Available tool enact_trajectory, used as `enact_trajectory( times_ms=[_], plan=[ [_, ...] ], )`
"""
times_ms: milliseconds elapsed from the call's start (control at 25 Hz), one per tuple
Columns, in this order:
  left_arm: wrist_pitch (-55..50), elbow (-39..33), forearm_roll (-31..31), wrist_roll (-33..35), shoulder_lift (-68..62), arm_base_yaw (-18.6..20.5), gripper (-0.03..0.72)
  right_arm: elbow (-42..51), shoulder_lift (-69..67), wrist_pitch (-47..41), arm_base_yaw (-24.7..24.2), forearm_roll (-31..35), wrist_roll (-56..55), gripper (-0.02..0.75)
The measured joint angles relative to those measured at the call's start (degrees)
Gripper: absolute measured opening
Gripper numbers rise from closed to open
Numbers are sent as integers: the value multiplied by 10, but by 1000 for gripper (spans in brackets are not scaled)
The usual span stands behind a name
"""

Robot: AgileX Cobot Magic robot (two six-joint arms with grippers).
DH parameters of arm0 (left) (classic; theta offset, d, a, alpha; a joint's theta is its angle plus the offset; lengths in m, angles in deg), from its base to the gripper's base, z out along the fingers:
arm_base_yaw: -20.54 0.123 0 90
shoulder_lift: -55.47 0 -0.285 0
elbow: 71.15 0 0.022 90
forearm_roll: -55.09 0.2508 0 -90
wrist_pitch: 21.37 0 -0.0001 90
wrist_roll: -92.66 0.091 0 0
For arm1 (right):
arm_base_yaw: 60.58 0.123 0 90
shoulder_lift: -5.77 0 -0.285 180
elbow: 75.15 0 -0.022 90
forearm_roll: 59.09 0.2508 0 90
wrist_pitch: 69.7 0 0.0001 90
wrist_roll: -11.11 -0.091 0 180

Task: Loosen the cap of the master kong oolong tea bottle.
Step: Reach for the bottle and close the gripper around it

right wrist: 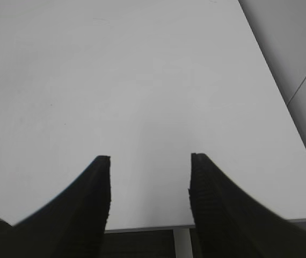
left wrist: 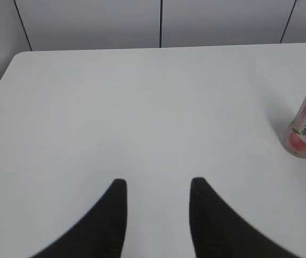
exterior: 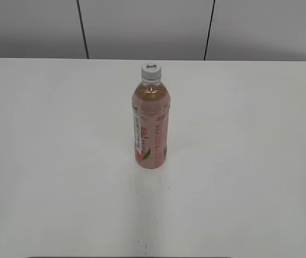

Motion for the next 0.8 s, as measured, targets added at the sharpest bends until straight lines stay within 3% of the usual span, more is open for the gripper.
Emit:
enact_trajectory(
  times_ms=[800],
  plan=[
    [0, 0, 0, 0, 0, 0, 241, 0, 0, 0, 0, 0, 0, 365]
  ],
)
